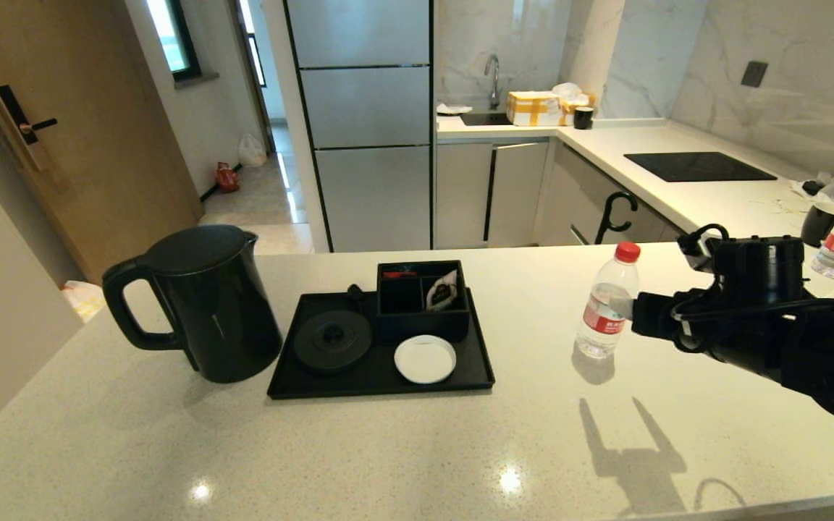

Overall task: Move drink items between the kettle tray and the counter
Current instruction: Return the bottled water to its original position

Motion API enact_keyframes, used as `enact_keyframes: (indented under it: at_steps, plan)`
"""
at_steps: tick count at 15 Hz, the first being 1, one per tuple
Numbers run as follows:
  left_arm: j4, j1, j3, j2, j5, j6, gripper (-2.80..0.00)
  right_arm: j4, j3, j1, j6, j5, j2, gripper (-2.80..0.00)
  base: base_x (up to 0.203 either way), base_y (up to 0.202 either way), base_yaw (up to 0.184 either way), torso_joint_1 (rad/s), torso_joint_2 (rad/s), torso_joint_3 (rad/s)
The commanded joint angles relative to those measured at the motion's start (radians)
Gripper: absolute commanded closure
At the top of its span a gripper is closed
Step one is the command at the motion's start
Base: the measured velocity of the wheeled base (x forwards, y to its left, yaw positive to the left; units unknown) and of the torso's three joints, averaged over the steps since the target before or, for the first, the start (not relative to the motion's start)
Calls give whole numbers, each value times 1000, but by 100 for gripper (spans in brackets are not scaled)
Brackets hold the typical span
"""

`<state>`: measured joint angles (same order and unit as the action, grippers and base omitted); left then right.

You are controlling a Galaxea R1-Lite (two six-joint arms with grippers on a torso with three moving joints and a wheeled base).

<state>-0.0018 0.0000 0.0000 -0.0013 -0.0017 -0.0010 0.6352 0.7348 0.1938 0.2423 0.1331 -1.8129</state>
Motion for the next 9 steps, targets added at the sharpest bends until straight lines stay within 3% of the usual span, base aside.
enact_keyframes:
  at_steps: [1, 9]
  plan:
    - [0, 0, 0, 0, 0, -1, 0, 47, 9, 1, -1, 11, -70, -280, 0, 0, 0, 0, 0, 0]
    - [0, 0, 0, 0, 0, -1, 0, 81, 165, 1, -4, 64, -205, -280, 0, 0, 0, 0, 0, 0]
